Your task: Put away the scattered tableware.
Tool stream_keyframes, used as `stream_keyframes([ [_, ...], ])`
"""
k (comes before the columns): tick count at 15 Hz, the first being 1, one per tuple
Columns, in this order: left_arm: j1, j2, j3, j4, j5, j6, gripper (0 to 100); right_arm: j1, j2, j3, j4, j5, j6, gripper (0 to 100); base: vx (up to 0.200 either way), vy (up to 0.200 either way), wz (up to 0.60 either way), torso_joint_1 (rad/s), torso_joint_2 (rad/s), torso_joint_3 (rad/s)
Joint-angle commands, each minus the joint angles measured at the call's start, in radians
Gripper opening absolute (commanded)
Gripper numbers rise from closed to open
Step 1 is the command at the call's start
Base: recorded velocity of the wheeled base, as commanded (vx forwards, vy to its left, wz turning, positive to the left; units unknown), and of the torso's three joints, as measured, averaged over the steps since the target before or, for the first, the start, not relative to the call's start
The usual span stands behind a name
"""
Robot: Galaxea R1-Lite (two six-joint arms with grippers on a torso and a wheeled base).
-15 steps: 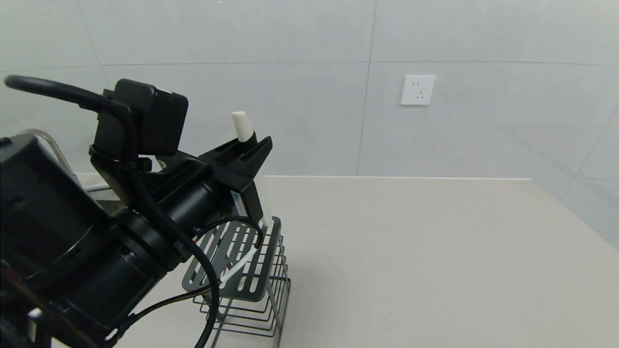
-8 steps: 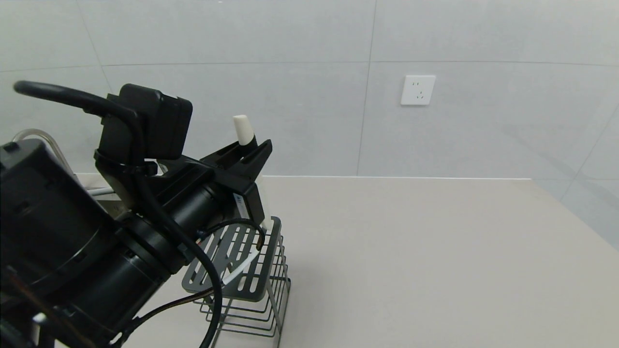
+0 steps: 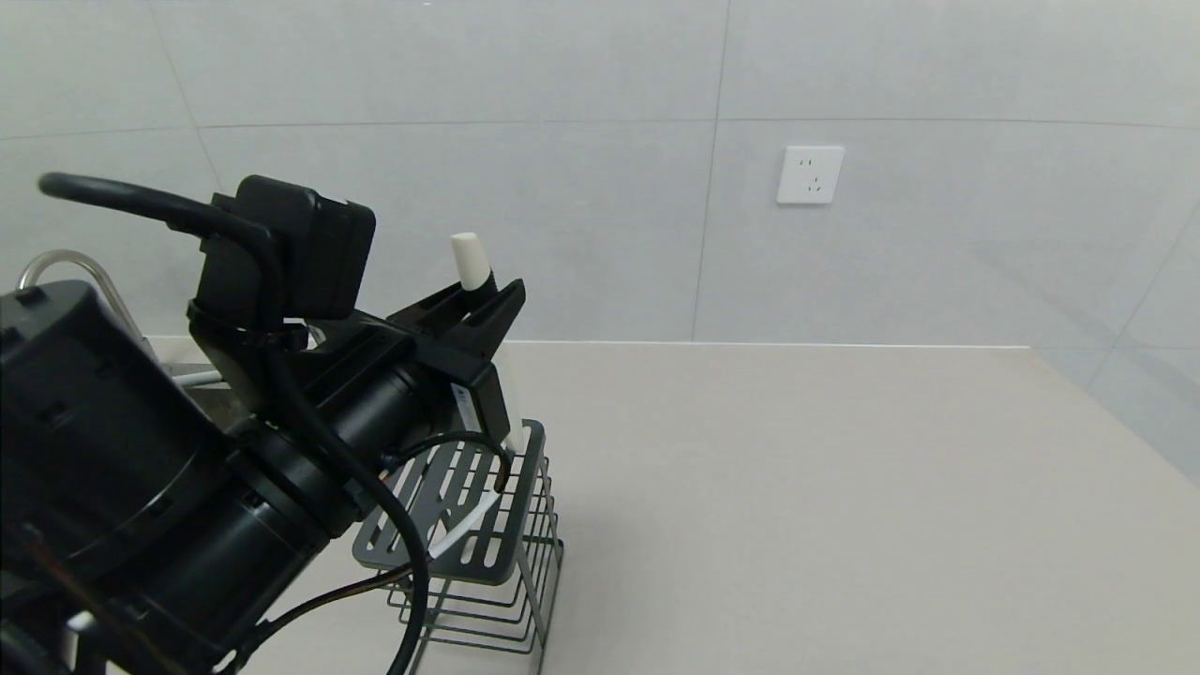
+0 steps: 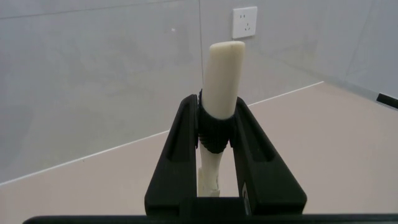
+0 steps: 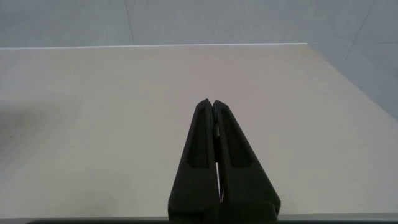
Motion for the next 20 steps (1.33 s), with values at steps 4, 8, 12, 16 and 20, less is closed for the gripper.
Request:
stream_keyframes([
  [4, 0.000, 0.002, 0.021, -0.003, 0.000, 0.000, 0, 0.000, 0.002, 0.000, 0.000, 0.000, 0.000, 0, 0.000, 0.000, 0.00, 0.000, 0.00, 0.000],
  [8, 0.000, 0.002, 0.042, -0.001, 0.000, -0.003, 0, 0.000, 0.002, 0.000, 0.000, 0.000, 0.000, 0, 0.000, 0.000, 0.00, 0.000, 0.00, 0.000],
  [12, -0.004, 0.000, 0.074, -0.004, 0.000, -0.006, 0, 0.000, 0.002, 0.000, 0.000, 0.000, 0.000, 0, 0.000, 0.000, 0.00, 0.000, 0.00, 0.000],
  [16, -0.006, 0.003, 0.094, -0.004, 0.000, -0.008, 0, 0.000, 0.002, 0.000, 0.000, 0.000, 0.000, 0, 0.000, 0.000, 0.00, 0.000, 0.00, 0.000],
  [20, -0.006, 0.014, 0.119, -0.004, 0.000, -0.012, 0, 0.000, 0.002, 0.000, 0.000, 0.000, 0.000, 0, 0.000, 0.000, 0.00, 0.000, 0.00, 0.000],
])
